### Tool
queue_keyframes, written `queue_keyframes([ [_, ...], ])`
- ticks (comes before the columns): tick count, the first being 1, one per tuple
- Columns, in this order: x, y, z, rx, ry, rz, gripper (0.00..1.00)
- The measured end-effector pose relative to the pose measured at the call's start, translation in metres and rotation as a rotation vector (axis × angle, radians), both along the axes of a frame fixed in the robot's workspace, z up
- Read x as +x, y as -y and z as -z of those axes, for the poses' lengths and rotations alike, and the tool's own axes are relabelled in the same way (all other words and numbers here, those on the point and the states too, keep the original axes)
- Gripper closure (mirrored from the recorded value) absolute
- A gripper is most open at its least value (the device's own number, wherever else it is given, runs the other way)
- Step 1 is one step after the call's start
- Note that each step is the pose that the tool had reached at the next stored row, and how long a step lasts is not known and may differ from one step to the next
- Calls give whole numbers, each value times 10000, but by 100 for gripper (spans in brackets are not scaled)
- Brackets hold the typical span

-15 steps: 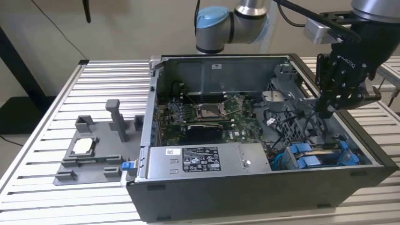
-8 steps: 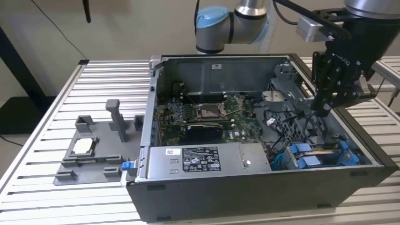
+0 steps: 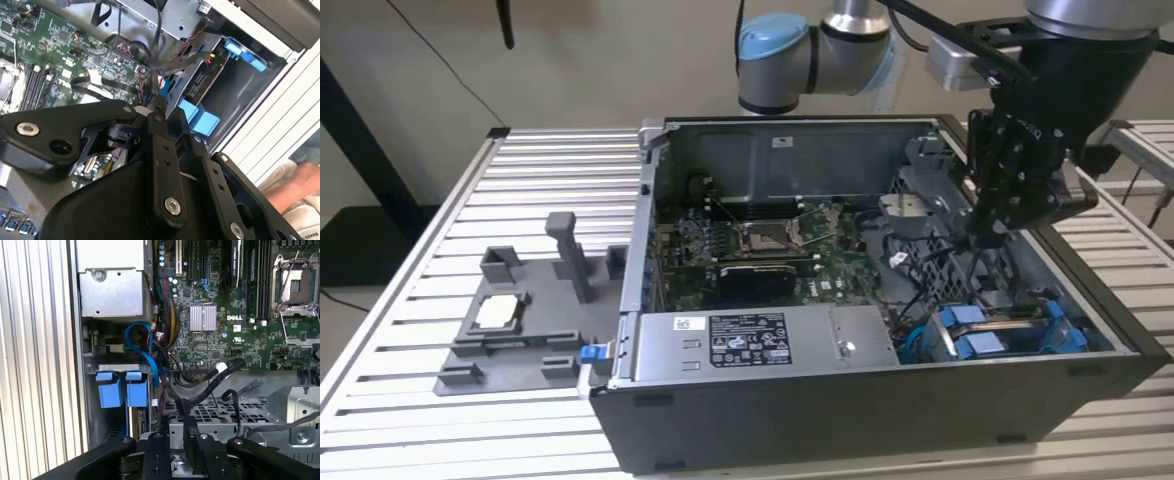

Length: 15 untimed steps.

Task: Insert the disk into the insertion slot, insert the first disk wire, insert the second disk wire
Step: 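Insert the second disk wire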

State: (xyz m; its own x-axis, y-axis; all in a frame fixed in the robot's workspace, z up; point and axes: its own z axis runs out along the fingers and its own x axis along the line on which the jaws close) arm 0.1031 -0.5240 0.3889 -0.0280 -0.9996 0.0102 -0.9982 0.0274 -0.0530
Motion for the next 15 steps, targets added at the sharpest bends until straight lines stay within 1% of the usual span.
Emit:
queue_keyframes([
  [2, -16, -19, 0, -24, 6, -51, 74],
  [3, -23, -29, 0, -55, 8, -81, 74],
  [4, -29, -41, 0, -108, 8, -115, 74],
  [7, -48, -70, 0, -327, 8, -238, 74],
  [9, -59, -96, 0, -434, 9, -330, 74],
  [12, -79, -161, 5, -527, 13, -456, 74],
  [13, -93, -172, 8, -539, 16, -481, 74],
  [14, -111, -173, 10, -545, 18, -502, 74],
  [15, -129, -173, 11, -566, 19, -534, 74],
])
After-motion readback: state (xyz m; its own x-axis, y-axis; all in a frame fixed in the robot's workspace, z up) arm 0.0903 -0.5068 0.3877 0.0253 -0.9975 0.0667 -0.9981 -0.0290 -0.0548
